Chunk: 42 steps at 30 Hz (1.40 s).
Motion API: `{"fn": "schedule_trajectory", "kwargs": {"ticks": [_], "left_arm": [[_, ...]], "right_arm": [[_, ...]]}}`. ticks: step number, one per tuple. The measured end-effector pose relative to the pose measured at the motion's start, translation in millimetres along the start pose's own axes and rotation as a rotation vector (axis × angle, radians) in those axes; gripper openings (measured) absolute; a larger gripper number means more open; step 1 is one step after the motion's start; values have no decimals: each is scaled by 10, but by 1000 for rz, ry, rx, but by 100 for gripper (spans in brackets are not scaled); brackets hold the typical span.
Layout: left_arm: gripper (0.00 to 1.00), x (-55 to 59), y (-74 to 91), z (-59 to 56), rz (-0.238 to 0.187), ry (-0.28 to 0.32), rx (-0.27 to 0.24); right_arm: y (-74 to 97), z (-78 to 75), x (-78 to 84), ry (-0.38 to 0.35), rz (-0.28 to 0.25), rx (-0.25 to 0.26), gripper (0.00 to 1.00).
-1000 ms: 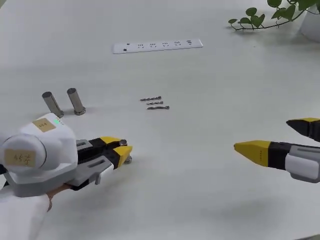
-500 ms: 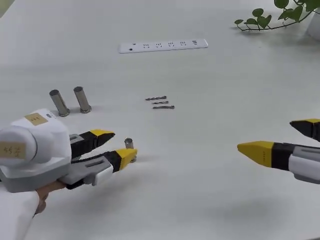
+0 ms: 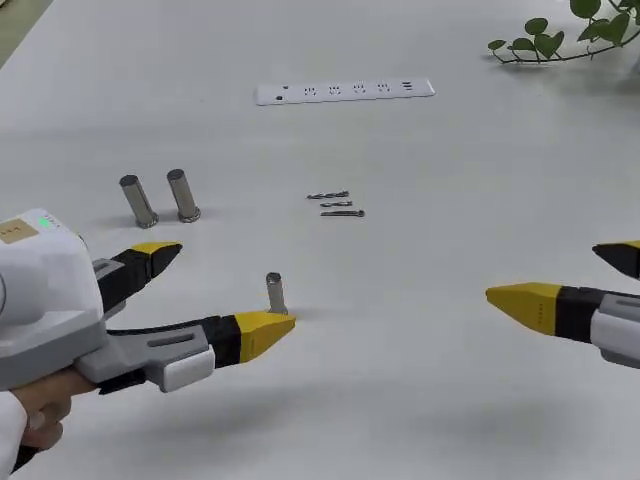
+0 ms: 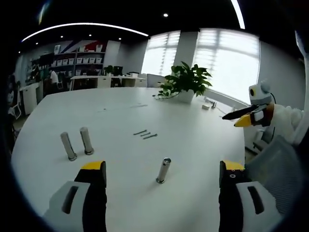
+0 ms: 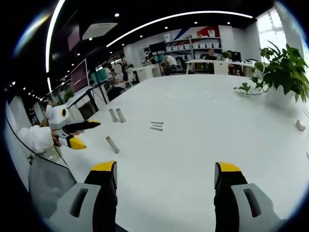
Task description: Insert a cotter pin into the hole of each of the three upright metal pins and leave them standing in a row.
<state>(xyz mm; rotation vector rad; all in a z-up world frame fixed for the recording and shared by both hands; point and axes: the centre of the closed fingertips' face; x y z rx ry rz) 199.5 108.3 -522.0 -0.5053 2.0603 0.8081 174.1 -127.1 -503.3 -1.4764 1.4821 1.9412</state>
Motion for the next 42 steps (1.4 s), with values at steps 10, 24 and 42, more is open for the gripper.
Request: {"fn": "schedule_trajectory", "kwargs": {"ticks": [10,24,42], "left_arm": [[99,0,154,-124,-2,31,25],[99,-7,354,-124,-35,51,-10],[99,-25,631,-88,-83,89,-51]], "right_arm": [[-62,-7,-38,19,4,-18,80],[-349,-152,-375,132,13,-92,75],[-917,-30,-772,368,37,-305,54]]}}
Point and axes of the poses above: the centre of the closed fingertips' face, and the gripper's own axes: y roughly backward along the fingers, z roughly to its left, x roughly out of its underside, and after that the axes turned 15 degrees about y, right-handed
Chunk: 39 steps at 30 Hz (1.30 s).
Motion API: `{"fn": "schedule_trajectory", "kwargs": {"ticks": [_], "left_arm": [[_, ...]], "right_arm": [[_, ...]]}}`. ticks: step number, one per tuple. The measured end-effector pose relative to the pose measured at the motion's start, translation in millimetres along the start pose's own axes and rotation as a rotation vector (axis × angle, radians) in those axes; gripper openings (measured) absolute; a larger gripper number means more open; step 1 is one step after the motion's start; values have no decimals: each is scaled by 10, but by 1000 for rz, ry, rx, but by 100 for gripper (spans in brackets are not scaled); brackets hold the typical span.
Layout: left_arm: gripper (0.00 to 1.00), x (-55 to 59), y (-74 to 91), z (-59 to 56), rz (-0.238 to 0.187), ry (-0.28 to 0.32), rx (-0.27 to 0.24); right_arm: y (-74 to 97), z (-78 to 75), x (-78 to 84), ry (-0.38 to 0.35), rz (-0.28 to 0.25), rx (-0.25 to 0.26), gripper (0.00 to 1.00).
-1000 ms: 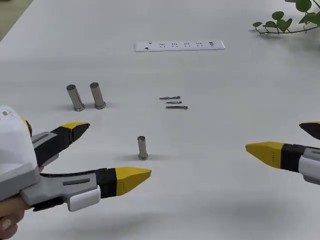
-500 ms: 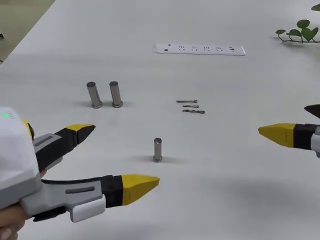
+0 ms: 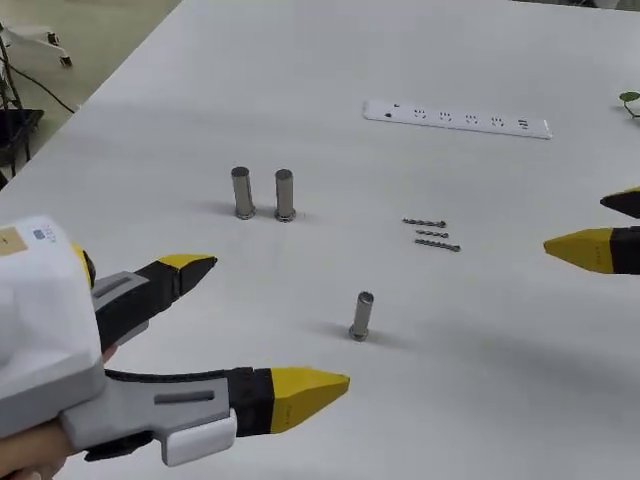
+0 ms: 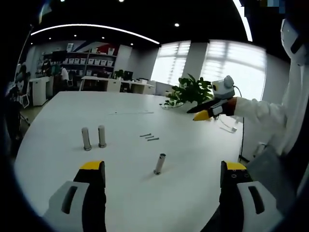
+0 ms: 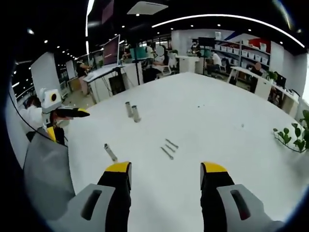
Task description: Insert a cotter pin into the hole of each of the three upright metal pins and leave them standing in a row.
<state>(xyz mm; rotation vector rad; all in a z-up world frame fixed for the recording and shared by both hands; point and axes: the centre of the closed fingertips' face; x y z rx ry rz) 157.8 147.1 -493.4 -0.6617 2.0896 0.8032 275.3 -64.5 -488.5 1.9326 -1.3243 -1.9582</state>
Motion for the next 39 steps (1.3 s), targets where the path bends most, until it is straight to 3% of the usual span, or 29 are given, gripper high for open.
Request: {"fn": "schedule_trajectory", "kwargs": {"ticks": [7,12,15,19,22,27,30,35,39], "left_arm": [[99,40,98,7,3,10,-21],[99,52,144,-2,2,15,-28],[99,67,165,15,7,18,-41],[99,59,201,38,4,23,-57],[99,42,221,37,-3,29,-62],[99,43,250,55,-6,34,-74],[99,89,270,102,5,49,-87],[99,136,292,141,25,51,-101],[99,94,312,183,20,47,-111]], "right_arm": [[-317,-24,-48,100,38,-59,45],[-526,-16,-89,68,17,-123,33],[-620,-55,-62,100,38,-134,29],[-736,-116,-126,50,6,-165,23],[-869,-213,-120,52,4,-173,18],[-1043,-299,111,157,110,-176,10],[-1109,-242,198,203,151,-196,8],[-1239,-229,298,250,191,-221,8],[-1305,-204,355,289,217,-236,7]]}}
Point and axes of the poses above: the centre of the closed fingertips' face, and the gripper's own axes: y roughly backward along the fingers, z roughly to its left, x roughly out of its underside, and after that the axes turned 15 degrees about y, right-handed
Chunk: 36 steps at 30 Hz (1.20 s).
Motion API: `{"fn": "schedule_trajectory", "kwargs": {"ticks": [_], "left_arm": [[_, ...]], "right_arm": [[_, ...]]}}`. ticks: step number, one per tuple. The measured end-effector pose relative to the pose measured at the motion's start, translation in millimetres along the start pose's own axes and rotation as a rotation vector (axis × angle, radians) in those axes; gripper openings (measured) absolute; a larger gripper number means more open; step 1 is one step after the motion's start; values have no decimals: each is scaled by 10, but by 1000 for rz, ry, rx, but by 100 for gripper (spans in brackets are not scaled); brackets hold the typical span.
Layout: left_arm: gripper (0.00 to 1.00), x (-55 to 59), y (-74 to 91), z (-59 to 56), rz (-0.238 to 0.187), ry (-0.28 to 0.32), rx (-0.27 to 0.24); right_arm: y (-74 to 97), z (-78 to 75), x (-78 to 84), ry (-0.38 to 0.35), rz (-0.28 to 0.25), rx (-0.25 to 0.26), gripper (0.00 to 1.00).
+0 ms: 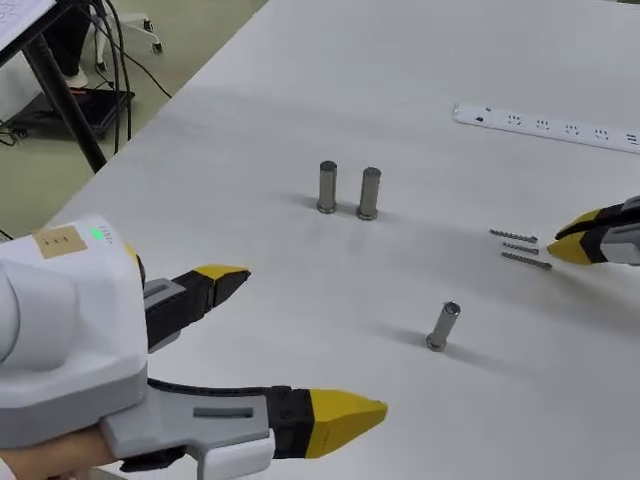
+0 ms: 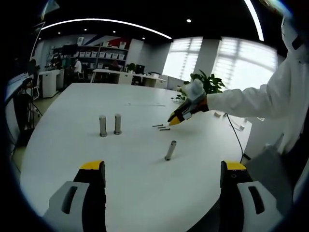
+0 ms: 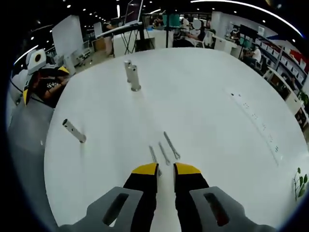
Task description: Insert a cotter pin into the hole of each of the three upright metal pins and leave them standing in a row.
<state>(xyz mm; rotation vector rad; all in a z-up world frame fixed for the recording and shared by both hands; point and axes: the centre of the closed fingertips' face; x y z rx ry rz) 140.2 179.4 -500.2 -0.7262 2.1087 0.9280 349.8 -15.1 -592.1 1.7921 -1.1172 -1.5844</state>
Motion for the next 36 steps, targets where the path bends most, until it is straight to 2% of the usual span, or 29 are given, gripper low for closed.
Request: {"fn": "schedule_trajectory", "kwargs": {"ticks": [5,8,15,17,26,30,32,36], "left_arm": [[96,-12,6,48,-5,6,-9],[96,40,2,48,16,-15,-10],[96,98,-14,39,28,-9,-6],[96,109,-9,41,32,-11,-5],[95,121,6,50,31,-8,-4],[95,134,2,48,34,-5,-3],[94,146,-4,45,39,-5,-3],[93,130,-18,14,39,-16,5]], "right_arm": [[-100,-18,69,42,26,-9,7],[-116,0,26,56,32,-16,7],[-163,-11,21,78,59,-32,5],[-183,-45,50,82,68,-39,5],[-215,-34,-2,97,72,-63,0],[-244,-10,29,139,95,-88,0],[-253,-51,28,158,98,-88,0],[-246,-30,8,182,100,-89,0]]}}
Point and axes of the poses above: the centre of the closed fingertips' face, and the gripper's own axes: y roughly backward along the fingers, z roughly to its left, x roughly out of its underside, and after that the axes turned 15 degrees about y, right-handed
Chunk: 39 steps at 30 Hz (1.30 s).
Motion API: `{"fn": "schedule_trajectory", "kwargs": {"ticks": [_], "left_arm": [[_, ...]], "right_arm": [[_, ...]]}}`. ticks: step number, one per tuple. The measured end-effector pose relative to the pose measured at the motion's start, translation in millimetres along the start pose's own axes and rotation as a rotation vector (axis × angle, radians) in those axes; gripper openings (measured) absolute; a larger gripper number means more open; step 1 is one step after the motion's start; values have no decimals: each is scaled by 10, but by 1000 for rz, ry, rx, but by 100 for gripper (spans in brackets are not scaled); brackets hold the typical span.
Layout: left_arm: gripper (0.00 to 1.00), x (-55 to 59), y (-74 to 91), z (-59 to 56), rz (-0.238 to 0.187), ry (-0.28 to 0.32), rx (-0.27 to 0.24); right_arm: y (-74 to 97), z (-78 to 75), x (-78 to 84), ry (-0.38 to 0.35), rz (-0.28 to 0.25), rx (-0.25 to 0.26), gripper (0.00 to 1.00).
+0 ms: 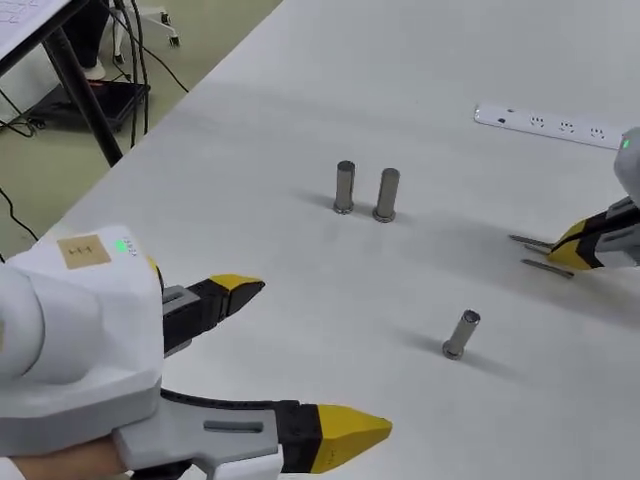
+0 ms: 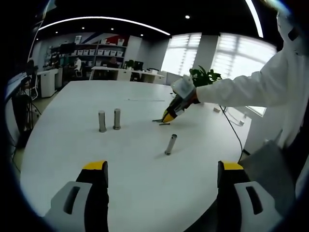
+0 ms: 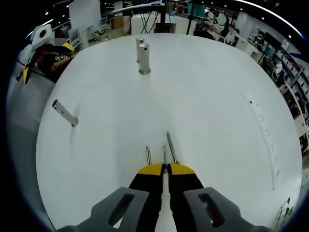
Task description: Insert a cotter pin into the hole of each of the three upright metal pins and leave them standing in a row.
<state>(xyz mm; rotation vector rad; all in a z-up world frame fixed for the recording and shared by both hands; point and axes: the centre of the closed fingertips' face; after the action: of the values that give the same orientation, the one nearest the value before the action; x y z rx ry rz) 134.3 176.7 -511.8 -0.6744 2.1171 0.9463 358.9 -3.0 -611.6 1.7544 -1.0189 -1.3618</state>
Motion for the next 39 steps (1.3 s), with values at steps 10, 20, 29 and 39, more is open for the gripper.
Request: {"fn": "schedule_trajectory", "kwargs": {"ticks": [10,20,29,39], "left_arm": [[91,27,-38,32,13,-35,-10],[89,35,-18,63,14,-39,-24],[87,-9,-47,51,7,-18,-19],[77,-107,-188,-50,25,-13,17]], "right_arm": [[-7,12,-8,21,19,2,0],[14,36,-38,50,59,51,0],[197,30,-49,54,26,99,0],[422,237,-90,54,-48,163,0]]}}
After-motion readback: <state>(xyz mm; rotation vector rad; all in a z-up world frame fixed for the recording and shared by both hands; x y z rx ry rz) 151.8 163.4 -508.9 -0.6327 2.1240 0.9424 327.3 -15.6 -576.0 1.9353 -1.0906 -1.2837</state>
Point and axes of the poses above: the centre of the closed fingertips' face, and the gripper's own axes: y roughly backward along the fingers, z roughly to its left, x roughly out of its underside, and after that the axes turned 15 degrees about y, right-handed
